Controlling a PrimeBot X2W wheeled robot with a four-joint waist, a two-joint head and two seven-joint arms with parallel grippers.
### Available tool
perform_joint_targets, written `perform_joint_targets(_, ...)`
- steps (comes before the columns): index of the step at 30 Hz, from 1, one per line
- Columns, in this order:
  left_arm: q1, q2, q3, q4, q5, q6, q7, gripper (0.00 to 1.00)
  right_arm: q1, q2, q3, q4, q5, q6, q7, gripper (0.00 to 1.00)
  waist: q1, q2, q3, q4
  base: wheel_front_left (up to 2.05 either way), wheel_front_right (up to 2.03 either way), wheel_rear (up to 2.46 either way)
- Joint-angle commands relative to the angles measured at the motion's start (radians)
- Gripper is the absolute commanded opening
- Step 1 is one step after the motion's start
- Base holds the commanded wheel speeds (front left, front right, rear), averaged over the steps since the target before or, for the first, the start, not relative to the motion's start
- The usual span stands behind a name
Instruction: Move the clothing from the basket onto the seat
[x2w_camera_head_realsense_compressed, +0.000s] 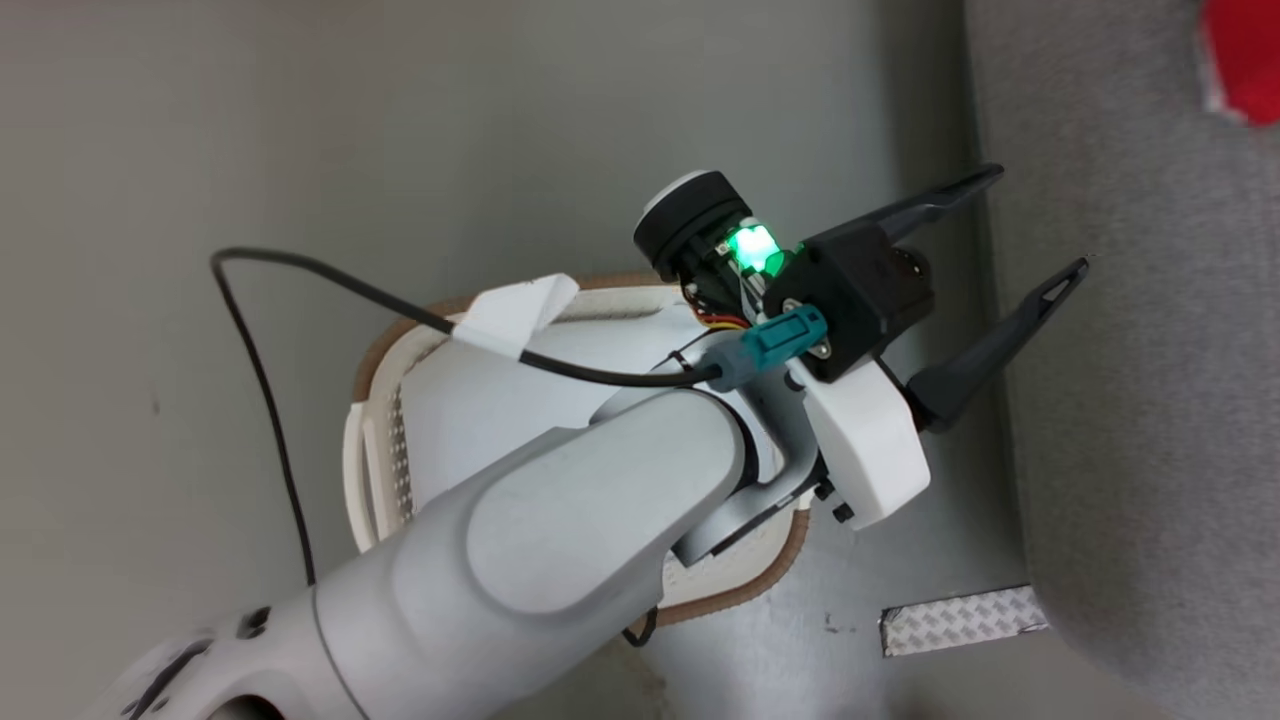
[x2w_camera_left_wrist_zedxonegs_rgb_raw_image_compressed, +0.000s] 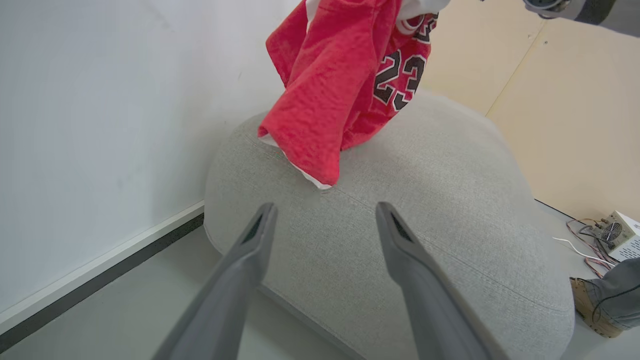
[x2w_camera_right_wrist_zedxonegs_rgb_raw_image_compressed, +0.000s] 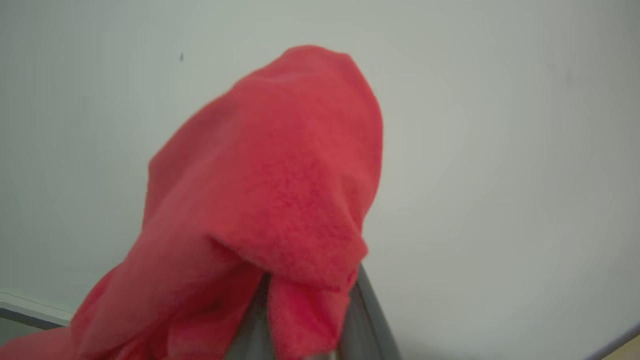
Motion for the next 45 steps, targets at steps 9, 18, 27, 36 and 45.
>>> perform_joint_targets(9, -0.021, -0.01, -0.013, -0.001, 0.021, 0.026, 0.005, 1.0, -0.089, -0.009, -0.017, 0.246, 0.043, -0.003, -0.002, 0.0, -0.0004, -0.0001, 0.09, 0.052, 0.0, 0.0, 0.0)
perform_joint_targets(18, 0.019, -0.004, -0.035, 0.009, 0.022, 0.051, 0.009, 1.0, 0.011, 0.182, -0.127, 0.537, 0.028, -0.003, -0.002, 0.0, -0.0004, -0.0001, 0.096, 0.066, 0.0, 0.0, 0.0)
perform_joint_targets(27, 0.09, 0.034, -0.027, 0.036, -0.014, 0.066, -0.03, 1.0, 0.145, 0.295, -0.282, 0.501, -0.109, -0.003, -0.002, 1.0, -0.0004, -0.0001, -0.01, 0.033, 0.0, 0.0, 0.0)
perform_joint_targets(36, 0.242, 0.106, 0.009, 0.067, -0.07, 0.098, -0.124, 1.0, 0.367, 0.36, -0.351, 0.381, -0.212, -0.003, -0.002, 1.0, -0.0004, -0.0001, -0.214, 0.008, 0.0, 0.0, 0.0)
perform_joint_targets(45, 0.464, 0.17, 0.112, 0.076, -0.164, 0.155, -0.218, 1.0, 0.653, 0.452, -0.427, 0.12, -0.339, -0.003, -0.002, 1.0, -0.0004, -0.0001, -0.441, 0.014, 0.0, 0.0, 0.0)
